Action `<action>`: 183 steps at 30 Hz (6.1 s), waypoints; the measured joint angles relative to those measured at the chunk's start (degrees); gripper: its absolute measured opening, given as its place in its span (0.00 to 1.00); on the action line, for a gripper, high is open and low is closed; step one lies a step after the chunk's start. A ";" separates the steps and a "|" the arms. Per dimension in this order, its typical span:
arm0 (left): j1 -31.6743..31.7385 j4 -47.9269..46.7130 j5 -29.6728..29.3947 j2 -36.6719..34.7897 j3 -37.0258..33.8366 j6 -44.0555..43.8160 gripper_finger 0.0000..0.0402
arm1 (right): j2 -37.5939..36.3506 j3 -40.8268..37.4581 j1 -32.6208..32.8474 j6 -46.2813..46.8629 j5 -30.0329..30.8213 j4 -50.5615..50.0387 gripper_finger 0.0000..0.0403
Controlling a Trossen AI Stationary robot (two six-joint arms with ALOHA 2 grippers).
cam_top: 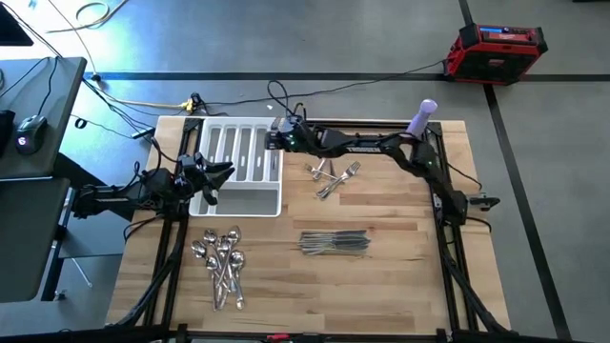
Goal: Sort silverware
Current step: Put the fork in the silverware tray
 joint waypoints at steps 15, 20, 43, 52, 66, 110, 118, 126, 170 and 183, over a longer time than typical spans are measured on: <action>0.00 0.00 -0.03 0.00 0.00 -0.02 0.24 | 7.82 8.96 0.62 2.79 0.00 -9.58 0.03; 0.00 -0.02 -0.02 0.00 0.00 -0.02 0.24 | 7.73 8.98 0.83 2.76 -0.01 -10.79 0.09; -0.01 0.02 -0.03 0.00 0.00 -0.04 0.24 | -3.24 8.96 -1.29 -18.20 -7.86 -20.84 0.40; 0.00 -0.11 -0.92 -0.02 0.00 0.00 0.24 | 2.50 8.78 -2.26 -17.87 -19.36 -13.37 0.21; 0.00 -0.42 -2.15 0.00 0.00 0.94 0.24 | 10.52 24.12 -3.93 -31.08 -18.35 -23.76 0.00; 0.06 2.12 -7.19 8.50 -0.02 -1.57 0.24 | 16.04 25.22 -2.32 -55.32 -9.36 -31.80 0.00; 0.04 1.87 -7.17 8.46 -0.02 -1.57 0.24 | 15.53 27.29 -1.11 -57.08 -7.99 -30.51 0.00; 0.04 2.16 -7.08 8.72 -0.02 -1.55 0.24 | 17.09 27.10 -1.59 -56.87 -11.20 -30.41 0.00; 0.04 1.68 -7.39 8.96 -0.02 -1.90 0.24 | 14.11 27.95 -4.61 -55.22 5.08 -38.12 0.00; 0.04 1.68 -7.37 8.96 -0.02 -2.09 0.24 | 14.11 27.99 -5.12 -55.51 3.81 -39.45 0.00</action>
